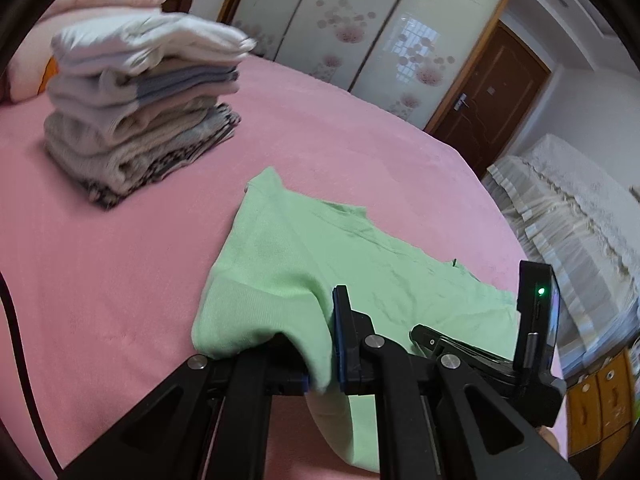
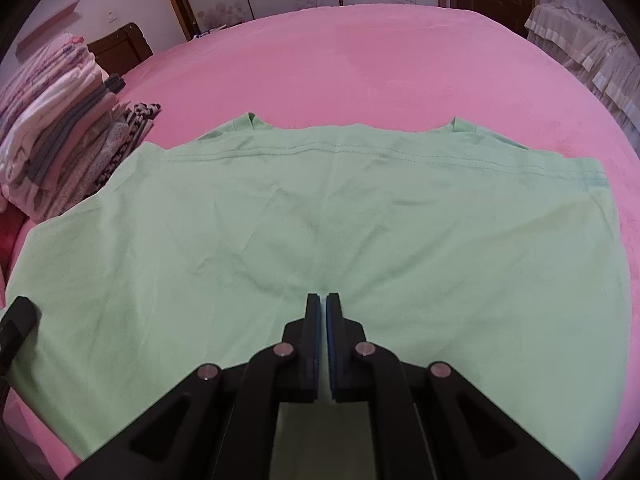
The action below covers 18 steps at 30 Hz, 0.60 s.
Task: Fold small clothes
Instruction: 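Lift the grasped side with the left gripper and fold it over the shirt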
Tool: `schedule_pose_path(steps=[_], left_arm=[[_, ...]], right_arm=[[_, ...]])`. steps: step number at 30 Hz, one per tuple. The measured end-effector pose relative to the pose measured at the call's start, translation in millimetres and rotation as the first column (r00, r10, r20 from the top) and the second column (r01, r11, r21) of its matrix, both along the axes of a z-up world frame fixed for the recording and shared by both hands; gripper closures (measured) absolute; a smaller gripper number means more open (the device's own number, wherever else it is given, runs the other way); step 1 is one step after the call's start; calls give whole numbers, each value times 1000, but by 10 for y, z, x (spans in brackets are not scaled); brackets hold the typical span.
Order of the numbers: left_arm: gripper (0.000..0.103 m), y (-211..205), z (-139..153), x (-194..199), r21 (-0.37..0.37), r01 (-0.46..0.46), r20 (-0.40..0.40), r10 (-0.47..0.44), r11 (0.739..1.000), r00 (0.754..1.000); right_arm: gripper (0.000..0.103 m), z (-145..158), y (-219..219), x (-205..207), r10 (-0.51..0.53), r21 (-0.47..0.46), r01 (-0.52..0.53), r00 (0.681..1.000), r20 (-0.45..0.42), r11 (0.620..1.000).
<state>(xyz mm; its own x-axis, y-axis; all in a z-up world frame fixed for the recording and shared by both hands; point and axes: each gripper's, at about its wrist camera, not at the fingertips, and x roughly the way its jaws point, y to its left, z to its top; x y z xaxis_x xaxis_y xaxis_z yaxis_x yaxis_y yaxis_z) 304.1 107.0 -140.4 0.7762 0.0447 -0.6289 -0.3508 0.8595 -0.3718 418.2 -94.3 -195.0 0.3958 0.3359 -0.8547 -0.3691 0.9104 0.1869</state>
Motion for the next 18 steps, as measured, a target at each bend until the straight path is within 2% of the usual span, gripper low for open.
schedule_pose_path(steps=[5,9,12,16,18], left_arm=[[96,-420,220,180,109,96,10,-97,989,995],[96,-949,368,361,181,212,10,-217,960,976],[96,-1461,444,469,221,311,15,-322,924,946],[96,-2249,412,497,281,447,8,-468,849,884],[96,-2565,312,499,283,506,-9,-525,815,851]], right_arm=[[100,194,-272,-57,-18,45,17,999,26,999],[100,320,-718,-120,-60,83,56,997,42,995],[100,404,-1191,-183,-112,101,105,992,61,989],[100,435,-1804,-300,-185,97,177,980,78,979],[100,393,-2091,-352,-224,83,218,972,74,972]])
